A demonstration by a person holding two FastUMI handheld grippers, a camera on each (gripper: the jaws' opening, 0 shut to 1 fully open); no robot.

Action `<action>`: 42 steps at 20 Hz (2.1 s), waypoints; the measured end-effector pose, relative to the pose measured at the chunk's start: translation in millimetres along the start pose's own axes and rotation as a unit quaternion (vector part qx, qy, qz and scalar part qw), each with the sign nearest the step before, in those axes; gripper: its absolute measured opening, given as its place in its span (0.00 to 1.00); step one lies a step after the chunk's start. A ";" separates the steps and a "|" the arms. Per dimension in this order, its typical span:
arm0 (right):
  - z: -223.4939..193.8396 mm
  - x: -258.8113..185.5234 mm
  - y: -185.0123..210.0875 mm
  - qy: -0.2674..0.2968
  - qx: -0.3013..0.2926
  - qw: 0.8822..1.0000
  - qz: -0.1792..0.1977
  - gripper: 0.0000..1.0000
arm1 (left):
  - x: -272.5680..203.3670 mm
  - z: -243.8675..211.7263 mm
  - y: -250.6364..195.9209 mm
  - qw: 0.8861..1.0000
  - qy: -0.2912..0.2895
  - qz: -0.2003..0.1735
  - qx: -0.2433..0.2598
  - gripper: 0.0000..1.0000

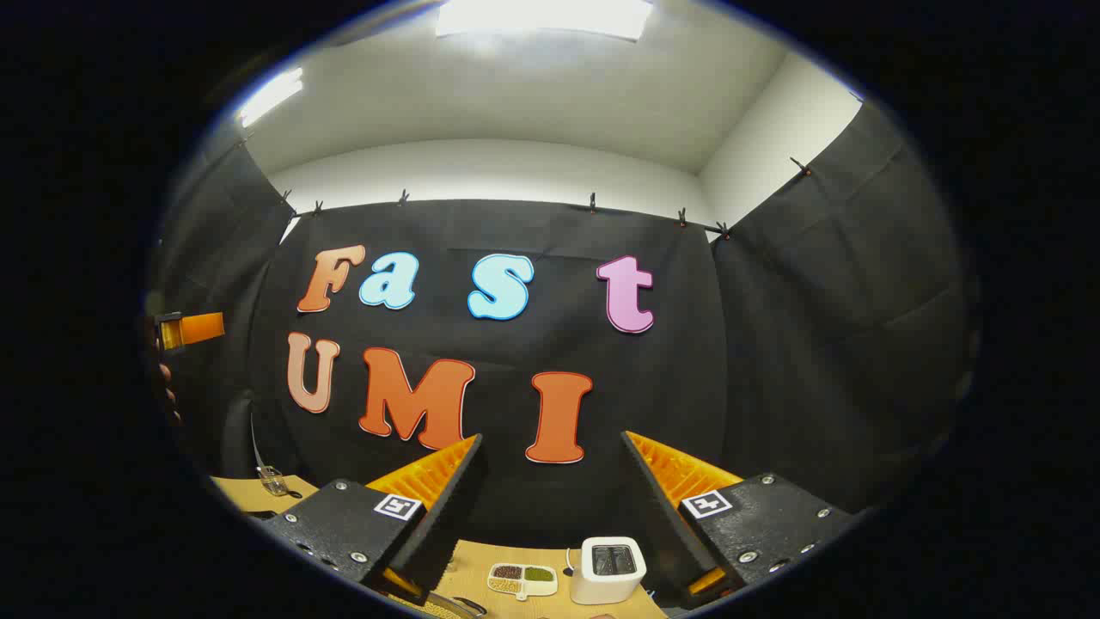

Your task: First push the handle of the pot to place it horizontally, then grasp the pot with both hands and set it on the induction cooktop.

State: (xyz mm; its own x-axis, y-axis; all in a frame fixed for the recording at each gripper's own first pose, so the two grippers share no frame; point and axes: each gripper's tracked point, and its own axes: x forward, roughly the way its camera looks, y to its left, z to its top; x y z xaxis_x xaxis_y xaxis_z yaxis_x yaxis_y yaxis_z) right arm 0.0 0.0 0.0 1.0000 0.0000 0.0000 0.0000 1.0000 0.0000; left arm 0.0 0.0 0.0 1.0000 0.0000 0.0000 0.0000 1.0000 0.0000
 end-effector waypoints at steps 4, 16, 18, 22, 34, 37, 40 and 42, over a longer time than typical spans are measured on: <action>-1.3 -5.7 -2.7 0.004 -0.001 1.000 0.000 0.94 | -7.7 10.9 1.6 1.000 -0.007 -0.002 0.024 0.95; 15.0 -30.9 -10.3 -0.016 -0.010 1.000 -0.003 0.95 | -40.3 55.4 30.4 0.998 -0.035 0.030 0.042 0.97; 16.1 -34.2 -9.7 -0.016 -0.012 1.000 0.001 0.95 | -45.4 57.6 35.4 0.998 -0.035 0.039 0.041 0.96; 14.7 -39.4 -13.5 -0.013 -0.011 1.000 0.004 0.95 | -49.5 46.6 26.1 0.999 -0.016 0.032 0.035 0.52; -2.1 -59.3 -37.7 0.010 -0.013 1.000 0.017 0.95 | -91.2 -136.7 -27.5 0.957 0.288 0.009 -0.043 0.08; -12.3 -65.8 -50.9 0.022 -0.019 0.999 0.018 0.95 | -126.6 -199.1 -48.5 0.919 0.389 0.008 -0.065 0.08; -26.9 -72.4 -63.7 0.041 -0.021 0.999 0.019 0.95 | -167.8 -251.1 -62.9 0.877 0.475 0.020 -0.073 0.07; -34.8 -77.0 -70.1 0.051 -0.019 0.998 0.023 0.95 | -198.2 -282.3 -76.2 0.847 0.522 0.031 -0.089 0.07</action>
State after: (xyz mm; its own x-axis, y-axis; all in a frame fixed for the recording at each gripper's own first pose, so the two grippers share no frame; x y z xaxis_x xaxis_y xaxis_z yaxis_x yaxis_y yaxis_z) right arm -77.0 -70.1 -34.8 0.9937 0.0431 -0.1031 -0.0469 0.9983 -0.0347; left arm -198.2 -76.2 -282.3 0.4521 -0.0407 -0.8910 -0.1449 0.9823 -0.1183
